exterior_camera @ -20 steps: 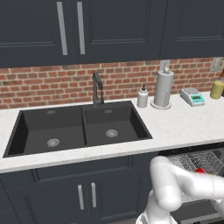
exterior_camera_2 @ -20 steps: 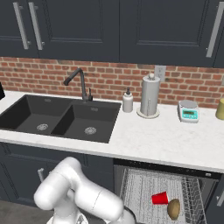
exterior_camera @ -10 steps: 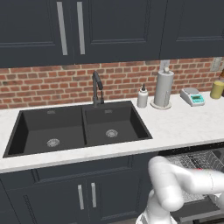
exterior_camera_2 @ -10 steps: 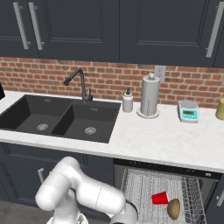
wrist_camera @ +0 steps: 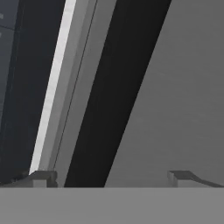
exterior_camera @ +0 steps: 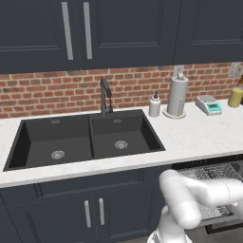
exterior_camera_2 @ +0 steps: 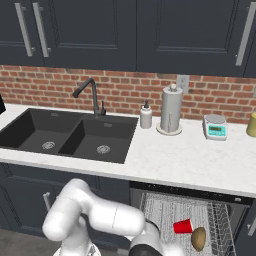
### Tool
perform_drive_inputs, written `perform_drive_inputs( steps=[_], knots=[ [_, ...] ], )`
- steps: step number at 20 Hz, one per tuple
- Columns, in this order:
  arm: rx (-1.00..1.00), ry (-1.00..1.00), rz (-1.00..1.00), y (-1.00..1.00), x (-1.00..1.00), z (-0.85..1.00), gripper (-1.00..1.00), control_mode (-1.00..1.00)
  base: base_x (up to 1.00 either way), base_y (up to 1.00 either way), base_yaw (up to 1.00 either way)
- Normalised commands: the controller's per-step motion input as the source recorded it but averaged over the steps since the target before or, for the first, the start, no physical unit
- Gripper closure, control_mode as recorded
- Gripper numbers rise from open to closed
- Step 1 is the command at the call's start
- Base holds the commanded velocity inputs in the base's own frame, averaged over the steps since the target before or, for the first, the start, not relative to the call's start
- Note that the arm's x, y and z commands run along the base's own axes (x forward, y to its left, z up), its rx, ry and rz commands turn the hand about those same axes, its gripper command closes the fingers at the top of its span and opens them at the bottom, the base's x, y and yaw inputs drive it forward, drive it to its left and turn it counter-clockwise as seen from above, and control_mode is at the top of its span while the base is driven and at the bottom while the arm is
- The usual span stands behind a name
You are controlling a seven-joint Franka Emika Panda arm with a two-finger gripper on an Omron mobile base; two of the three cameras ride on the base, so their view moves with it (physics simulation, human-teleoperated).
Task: Pick up the cup and bowl from the counter, place them in the dishwasher, and close the dishwasher door.
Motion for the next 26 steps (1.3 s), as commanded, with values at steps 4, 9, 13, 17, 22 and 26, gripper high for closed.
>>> perform_drive_inputs(
  steps=[4,9,13,17,22,26],
  knots=[
    [0.05,-0.13,0.00,0.33,1.00,0.08,-1.00,-1.00,0.00,0.00,0.00],
    [0.01,-0.03,0.00,0.26,0.96,0.20,-1.00,-1.00,0.00,0.00,0.00],
    [0.00,0.01,0.00,0.12,0.75,0.20,-1.00,-1.00,0.00,0.00,0.00],
    [-0.06,0.25,0.00,0.11,0.74,0.39,-1.00,-1.00,0.00,0.00,0.00],
    [-0.09,0.32,0.00,0.14,0.67,0.24,-1.00,-1.00,0.00,0.00,0.00],
    [-0.07,0.25,0.00,0.16,0.59,0.15,-1.00,-1.00,0.00,0.00,0.00]
  ],
)
